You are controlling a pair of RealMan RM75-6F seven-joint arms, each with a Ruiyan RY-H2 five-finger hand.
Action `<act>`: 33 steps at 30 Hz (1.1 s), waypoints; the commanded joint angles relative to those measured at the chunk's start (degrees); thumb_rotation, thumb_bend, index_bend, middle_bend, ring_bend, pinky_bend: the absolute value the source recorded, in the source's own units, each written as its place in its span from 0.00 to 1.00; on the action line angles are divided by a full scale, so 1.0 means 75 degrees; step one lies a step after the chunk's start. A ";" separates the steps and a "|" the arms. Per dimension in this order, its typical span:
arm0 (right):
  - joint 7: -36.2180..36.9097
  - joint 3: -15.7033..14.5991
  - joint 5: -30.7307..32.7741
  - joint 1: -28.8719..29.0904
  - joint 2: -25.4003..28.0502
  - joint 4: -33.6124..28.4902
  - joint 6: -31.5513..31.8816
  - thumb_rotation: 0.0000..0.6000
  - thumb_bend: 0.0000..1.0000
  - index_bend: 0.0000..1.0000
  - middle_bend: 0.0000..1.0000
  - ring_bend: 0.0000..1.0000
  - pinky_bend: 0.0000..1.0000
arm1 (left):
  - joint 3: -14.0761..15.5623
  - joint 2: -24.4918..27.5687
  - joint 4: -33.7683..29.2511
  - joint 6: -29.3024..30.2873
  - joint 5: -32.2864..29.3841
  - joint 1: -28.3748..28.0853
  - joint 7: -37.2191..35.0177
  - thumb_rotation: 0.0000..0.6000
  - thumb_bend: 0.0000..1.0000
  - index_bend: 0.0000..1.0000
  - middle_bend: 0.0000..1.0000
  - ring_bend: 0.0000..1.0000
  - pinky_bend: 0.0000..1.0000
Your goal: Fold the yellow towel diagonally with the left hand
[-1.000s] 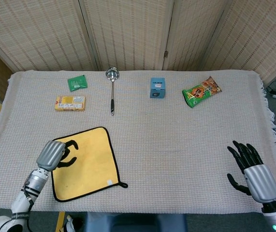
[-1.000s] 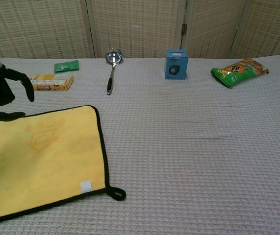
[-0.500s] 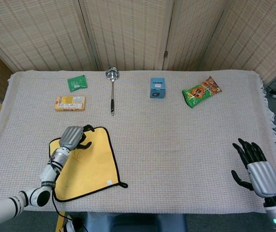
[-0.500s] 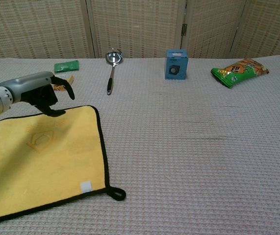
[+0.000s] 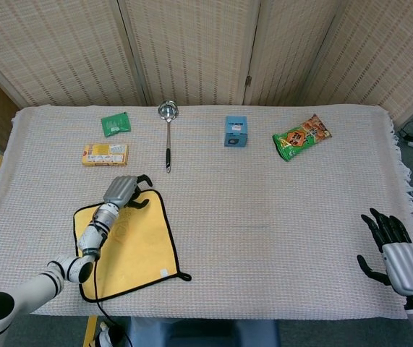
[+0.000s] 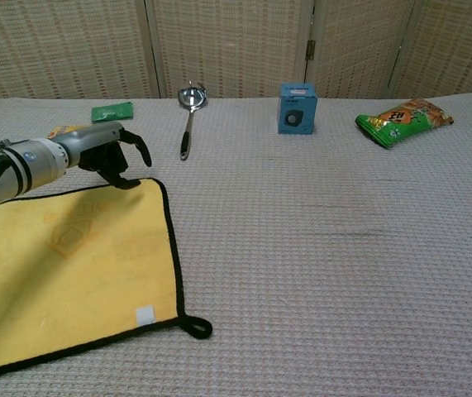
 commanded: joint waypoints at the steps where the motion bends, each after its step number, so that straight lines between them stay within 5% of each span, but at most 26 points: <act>1: 0.0092 0.0019 0.0019 -0.0055 0.0045 0.0004 0.0088 0.88 0.46 0.00 0.00 0.00 0.00 | 0.0094 -0.0324 0.0514 -0.0074 0.0162 -0.0204 -0.0308 1.00 0.38 0.42 1.00 1.00 1.00; 16: 0.0145 0.0019 -0.0016 -0.0151 0.0053 0.0022 0.0182 0.88 0.46 0.00 0.00 0.00 0.00 | 0.0295 -0.1018 0.2264 -0.0934 0.0373 -0.0824 -0.1351 1.00 0.44 0.44 1.00 1.00 1.00; 33: 0.0037 0.0053 -0.0037 -0.0205 0.0008 0.0056 0.0252 0.88 0.46 0.00 0.00 0.00 0.00 | 0.0478 -0.1022 0.2104 -0.0743 0.0574 -0.0828 -0.1781 1.00 0.53 0.62 1.00 1.00 1.00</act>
